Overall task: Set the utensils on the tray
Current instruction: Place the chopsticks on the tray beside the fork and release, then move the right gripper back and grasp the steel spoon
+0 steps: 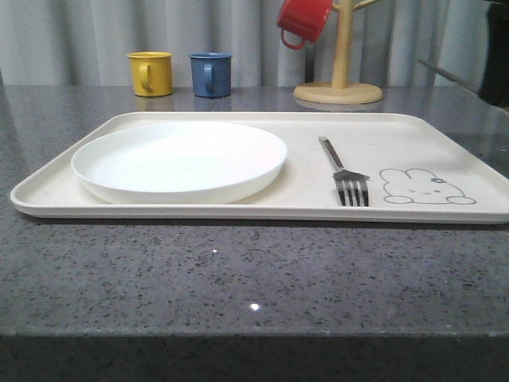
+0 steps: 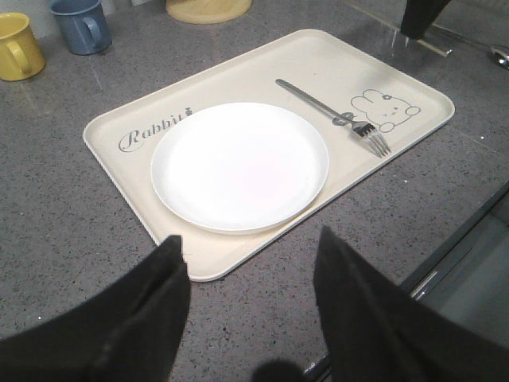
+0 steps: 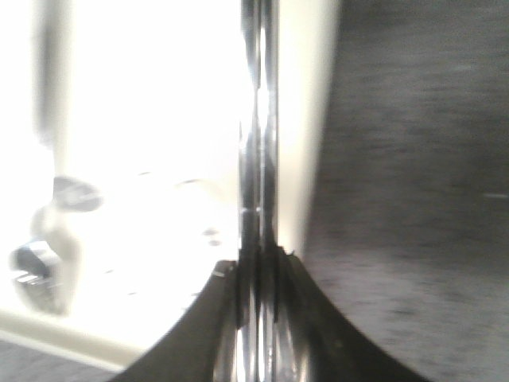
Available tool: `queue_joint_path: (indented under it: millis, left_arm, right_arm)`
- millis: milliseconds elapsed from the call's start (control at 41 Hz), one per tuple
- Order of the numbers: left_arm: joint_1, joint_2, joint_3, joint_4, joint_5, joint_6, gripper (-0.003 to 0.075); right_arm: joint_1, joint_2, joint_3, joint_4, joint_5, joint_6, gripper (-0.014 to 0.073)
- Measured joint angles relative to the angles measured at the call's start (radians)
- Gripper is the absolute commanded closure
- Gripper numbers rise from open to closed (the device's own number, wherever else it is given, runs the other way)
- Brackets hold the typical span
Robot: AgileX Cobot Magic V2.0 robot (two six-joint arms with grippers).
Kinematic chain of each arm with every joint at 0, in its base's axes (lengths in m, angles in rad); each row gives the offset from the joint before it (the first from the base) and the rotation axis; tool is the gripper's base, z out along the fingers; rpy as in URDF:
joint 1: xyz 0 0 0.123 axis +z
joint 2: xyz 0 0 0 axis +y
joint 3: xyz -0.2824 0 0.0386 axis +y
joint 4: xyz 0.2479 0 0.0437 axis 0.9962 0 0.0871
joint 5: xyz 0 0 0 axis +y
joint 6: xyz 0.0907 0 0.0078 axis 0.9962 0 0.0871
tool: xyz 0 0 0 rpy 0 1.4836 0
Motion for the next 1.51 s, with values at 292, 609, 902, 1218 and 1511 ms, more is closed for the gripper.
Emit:
queue_joint_path:
  millis: [292,609,902,1218,1511]
  left_arm:
    - [0.000,0.000,0.000,0.000,0.000,0.000,0.0365]
    - [0.000,0.000,0.000,0.000,0.000,0.000,0.0365]
    - [0.000,0.000,0.000,0.000,0.000,0.000,0.0365]
    - [0.000,0.000,0.000,0.000,0.000,0.000,0.0365]
    - [0.000,0.000,0.000,0.000,0.000,0.000,0.0365]
  right_arm:
    - [0.128,0.090,0.000,0.050,-0.004,0.177,0.0543]
    - [0.135,0.176,-0.003,0.058,-0.030,0.265,0.0482]
    - [0.135,0.175,-0.007,0.078,-0.030,0.262,0.0263]
    - [0.137,-0.011,-0.007,-0.047,-0.006,0.175,0.0270]
    - [-0.012,-0.146,0.021,-0.250,0.008,0.153,0.0270]
